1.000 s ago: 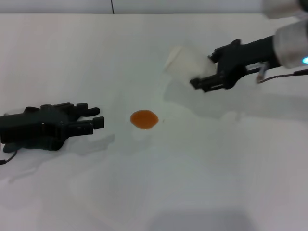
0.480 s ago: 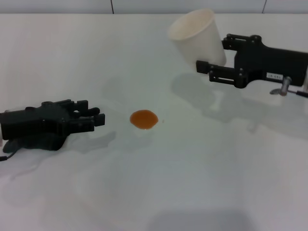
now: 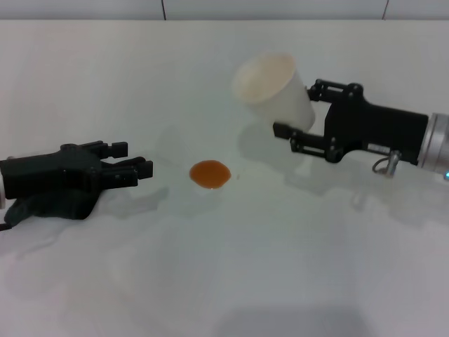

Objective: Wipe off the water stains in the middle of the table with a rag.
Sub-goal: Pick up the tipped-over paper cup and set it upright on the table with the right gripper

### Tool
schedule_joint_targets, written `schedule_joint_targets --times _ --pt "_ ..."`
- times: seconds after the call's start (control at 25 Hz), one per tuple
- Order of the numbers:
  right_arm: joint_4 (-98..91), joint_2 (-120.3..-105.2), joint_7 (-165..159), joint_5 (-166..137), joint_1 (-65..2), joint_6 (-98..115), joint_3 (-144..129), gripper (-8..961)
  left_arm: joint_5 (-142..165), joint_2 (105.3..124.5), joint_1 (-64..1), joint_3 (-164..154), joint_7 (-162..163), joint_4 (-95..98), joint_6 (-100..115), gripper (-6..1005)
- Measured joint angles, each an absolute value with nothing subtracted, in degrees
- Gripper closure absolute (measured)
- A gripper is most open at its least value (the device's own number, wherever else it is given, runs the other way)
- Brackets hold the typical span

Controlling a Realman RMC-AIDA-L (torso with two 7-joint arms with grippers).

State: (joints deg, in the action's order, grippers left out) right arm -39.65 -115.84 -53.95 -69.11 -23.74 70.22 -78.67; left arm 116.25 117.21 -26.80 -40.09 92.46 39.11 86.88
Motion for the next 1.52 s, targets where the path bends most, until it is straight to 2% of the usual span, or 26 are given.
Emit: schedule_joint_targets --times 1.52 --pt "-24.56 -116.19 -45.15 -63.63 -25.88 58.12 -81.91 321 116.23 117.25 -27.04 -40.34 92.55 39.11 86.48 148"
